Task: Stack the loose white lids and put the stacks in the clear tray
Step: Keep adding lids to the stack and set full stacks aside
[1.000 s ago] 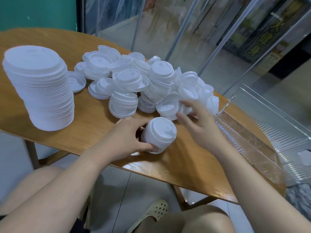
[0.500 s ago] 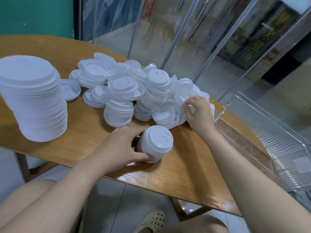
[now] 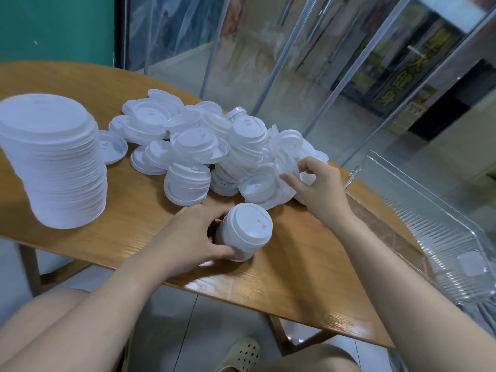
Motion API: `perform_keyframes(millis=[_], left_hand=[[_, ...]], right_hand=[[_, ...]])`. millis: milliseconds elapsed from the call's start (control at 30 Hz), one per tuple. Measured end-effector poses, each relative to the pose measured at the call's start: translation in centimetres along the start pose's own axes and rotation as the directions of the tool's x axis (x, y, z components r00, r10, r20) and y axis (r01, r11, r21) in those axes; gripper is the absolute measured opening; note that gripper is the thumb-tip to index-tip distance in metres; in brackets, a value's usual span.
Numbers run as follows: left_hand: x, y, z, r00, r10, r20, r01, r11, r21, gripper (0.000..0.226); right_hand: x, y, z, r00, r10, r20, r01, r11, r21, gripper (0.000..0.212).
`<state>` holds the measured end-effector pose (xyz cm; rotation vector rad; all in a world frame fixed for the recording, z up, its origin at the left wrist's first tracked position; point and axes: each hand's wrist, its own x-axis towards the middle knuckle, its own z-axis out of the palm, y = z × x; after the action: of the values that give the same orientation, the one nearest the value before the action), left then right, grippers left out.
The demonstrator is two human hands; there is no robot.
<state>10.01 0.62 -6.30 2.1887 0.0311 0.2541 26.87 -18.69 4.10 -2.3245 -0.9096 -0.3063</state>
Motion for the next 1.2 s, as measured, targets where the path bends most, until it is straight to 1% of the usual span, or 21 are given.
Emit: perform_keyframes(millis=[67, 167, 267, 333, 400, 467, 533, 600, 700, 767, 933, 1100, 1167, 1200], left_hand=[[-0.1, 0.1, -0.1, 1.0, 0.002, -0.001, -0.002, 1.0, 0.001, 0.083], [-0.2, 0.2, -0.2, 1.0, 0.017, 0.005, -0.017, 1.0, 0.007, 0.074], [-0.4, 0.3, -0.2, 1.0, 0.021, 0.004, -0.021, 1.0, 0.004, 0.072], [-0.4, 0.4, -0.2, 1.0, 0.02, 0.003, -0.02, 1.0, 0.001, 0.073], [-0.4, 0.4, -0.2, 1.0, 0.02, 0.0, -0.02, 1.0, -0.003, 0.073], [-0.4, 0.4, -0.3, 1.0, 0.014, 0.0, -0.014, 1.0, -0.007, 0.074], [-0.4, 0.4, -0.2, 1.0, 0.014, 0.003, -0.014, 1.0, -0.017, 0.073], [-0.4, 0.4, -0.2, 1.0, 0.008, 0.006, -0.007, 1.0, -0.021, 0.075], [-0.4, 0.3, -0.1, 1.0, -0.005, 0.009, 0.005, 1.0, -0.023, 0.078], [-0.4, 0.3, -0.1, 1.0, -0.018, 0.009, 0.018, 0.999, -0.029, 0.081], [-0.5, 0.3, -0.2, 1.0, -0.01, 0.009, 0.01, 1.0, -0.013, 0.08], [-0.7, 0.3, -0.3, 1.0, 0.004, 0.012, -0.004, 1.0, 0.001, 0.071], [-0.7, 0.3, -0.2, 1.0, -0.002, 0.005, 0.002, 1.0, -0.004, 0.07], [-0.7, 0.3, -0.2, 1.0, -0.008, 0.002, 0.008, 1.0, -0.005, 0.073]], right_hand=[[-0.5, -0.5, -0.4, 1.0, -0.021, 0.014, 0.021, 1.0, 0.001, 0.026], [-1.2, -1.1, -1.0, 0.998, -0.044, 0.036, 0.044, 0.999, 0.017, 0.025], [-2.0, -1.7, -1.5, 0.997, -0.049, 0.062, 0.047, 0.998, 0.037, 0.014], [-2.6, -2.1, -2.0, 0.996, -0.068, 0.058, 0.065, 0.997, 0.045, 0.011], [-3.0, -2.4, -2.3, 0.994, -0.089, 0.058, 0.085, 0.995, 0.06, 0.012], [-3.3, -2.5, -2.5, 0.992, -0.093, 0.084, 0.085, 0.992, 0.096, 0.019], [-3.5, -2.7, -2.7, 0.989, -0.08, 0.122, 0.061, 0.986, 0.153, 0.028], [-3.6, -3.0, -2.7, 0.986, -0.059, 0.154, 0.026, 0.977, 0.21, 0.033], [-3.6, -2.9, -2.5, 0.977, -0.041, 0.211, -0.007, 0.975, 0.223, 0.04], [-3.5, -2.7, -2.2, 0.964, 0.0, 0.266, -0.062, 0.973, 0.224, 0.047], [-3.8, -3.0, -2.0, 0.917, 0.093, 0.387, -0.192, 0.955, 0.225, 0.033], [-4.3, -2.7, -1.3, 0.881, 0.065, 0.469, -0.19, 0.956, 0.224, 0.037], [-4.6, -2.6, -1.0, 0.879, 0.052, 0.475, -0.186, 0.953, 0.239, 0.029], [-4.8, -2.5, -0.7, 0.881, 0.051, 0.471, -0.189, 0.949, 0.251, 0.024]])
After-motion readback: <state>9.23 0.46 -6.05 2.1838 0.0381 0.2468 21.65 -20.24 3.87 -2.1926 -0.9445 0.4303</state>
